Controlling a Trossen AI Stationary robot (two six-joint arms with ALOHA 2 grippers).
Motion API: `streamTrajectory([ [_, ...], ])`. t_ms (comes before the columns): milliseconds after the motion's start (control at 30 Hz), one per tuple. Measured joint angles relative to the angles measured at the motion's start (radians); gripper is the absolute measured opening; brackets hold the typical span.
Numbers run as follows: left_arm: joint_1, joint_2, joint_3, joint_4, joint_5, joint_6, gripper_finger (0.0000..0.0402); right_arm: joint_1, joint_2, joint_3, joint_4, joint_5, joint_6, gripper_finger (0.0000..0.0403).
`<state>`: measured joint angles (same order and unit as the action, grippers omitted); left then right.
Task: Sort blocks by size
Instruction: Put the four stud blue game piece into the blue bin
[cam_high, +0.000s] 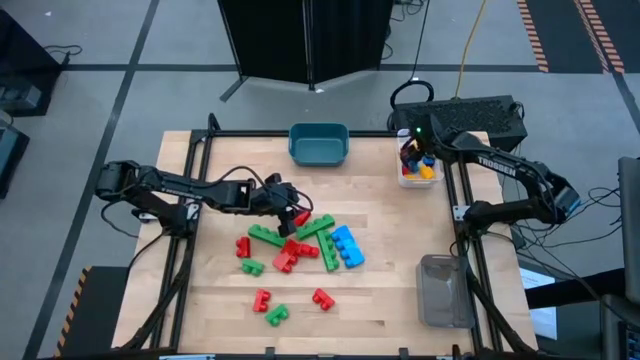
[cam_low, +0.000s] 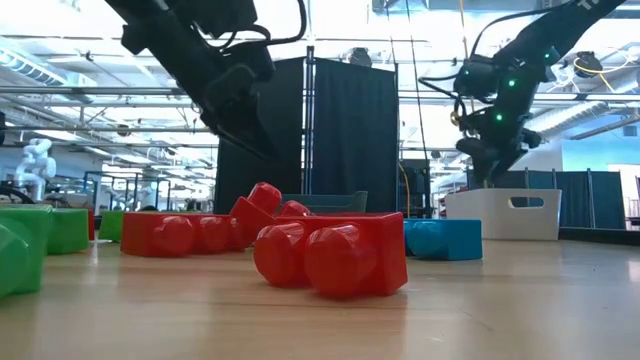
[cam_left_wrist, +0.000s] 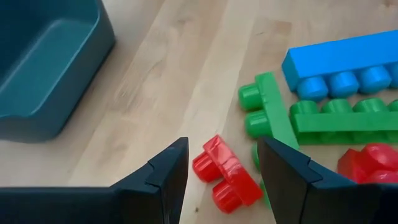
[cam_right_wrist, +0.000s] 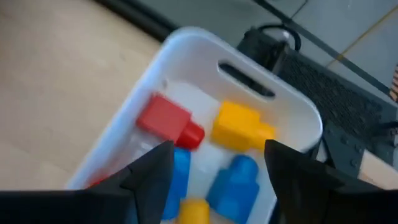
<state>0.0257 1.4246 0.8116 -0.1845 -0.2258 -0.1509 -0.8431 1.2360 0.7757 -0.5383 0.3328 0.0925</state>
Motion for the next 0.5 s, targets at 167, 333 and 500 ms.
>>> streamTrajectory([
  [167, 0.0, 0.0, 0.0, -0.013, -0.024, 0.0, 0.0175, 0.05, -0.025, 0.0, 0.152, -0.14, -0.007, 0.0229],
  [333, -0.002, 0.0, 0.0, -0.016, -0.025, -0.001, 0.0175, 0.123, -0.045, 0.0, 0.244, -0.195, -0.033, 0.0217],
  [500, -0.008, 0.0, 0.0, -0.016, -0.025, -0.028, 0.0175, 0.221, -0.042, 0.0, 0.244, -0.315, -0.085, 0.0214],
])
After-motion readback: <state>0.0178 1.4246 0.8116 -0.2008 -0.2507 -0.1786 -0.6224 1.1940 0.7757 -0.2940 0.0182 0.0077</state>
